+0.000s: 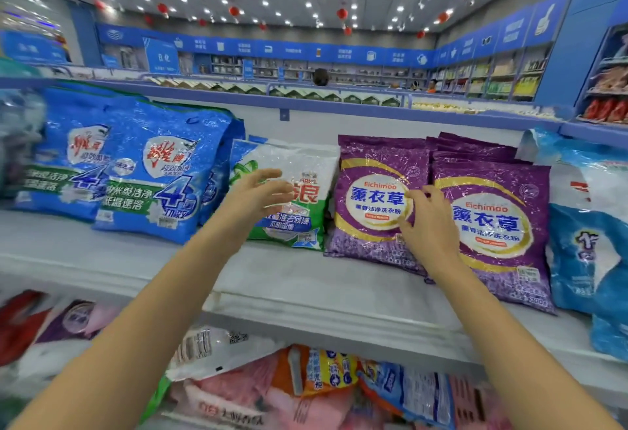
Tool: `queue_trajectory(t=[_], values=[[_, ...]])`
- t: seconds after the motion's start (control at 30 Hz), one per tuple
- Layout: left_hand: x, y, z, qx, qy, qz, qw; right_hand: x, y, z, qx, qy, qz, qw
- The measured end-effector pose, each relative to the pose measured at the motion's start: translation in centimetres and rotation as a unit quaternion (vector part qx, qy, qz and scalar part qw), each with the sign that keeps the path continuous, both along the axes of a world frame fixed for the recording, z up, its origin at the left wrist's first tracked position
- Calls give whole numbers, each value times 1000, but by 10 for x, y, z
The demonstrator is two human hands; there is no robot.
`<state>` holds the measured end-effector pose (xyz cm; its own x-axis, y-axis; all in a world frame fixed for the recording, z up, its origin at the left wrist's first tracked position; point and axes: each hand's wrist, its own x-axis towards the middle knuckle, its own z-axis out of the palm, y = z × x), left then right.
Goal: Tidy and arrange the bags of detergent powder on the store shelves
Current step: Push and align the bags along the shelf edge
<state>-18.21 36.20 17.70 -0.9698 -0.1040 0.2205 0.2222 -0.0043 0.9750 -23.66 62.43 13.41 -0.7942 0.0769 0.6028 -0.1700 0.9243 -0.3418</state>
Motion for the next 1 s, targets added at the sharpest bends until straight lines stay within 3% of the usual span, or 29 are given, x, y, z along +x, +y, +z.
queue_trajectory(t=[0.1, 0.23, 0.4, 0.53, 0.73, 1.0], values=[[27, -33, -2, 2, 32, 51, 998, 18, -17, 17, -38, 70, 43, 996], [70, -88, -17, -9, 94, 119, 988, 58, -56, 40, -188, 117, 178, 959], [150, -171, -46, -1, 135, 220, 966, 116, -133, 44, -297, 63, 364, 880], [231, -244, -68, -16, 131, 324, 937, 163, -208, 25, -366, 16, 454, 812], [365, -344, -104, 2, 115, 422, 899, 229, -343, -30, -441, -100, 510, 732], [486, -464, -136, 8, 60, 560, 826, 299, -524, -74, -428, -221, 550, 682]])
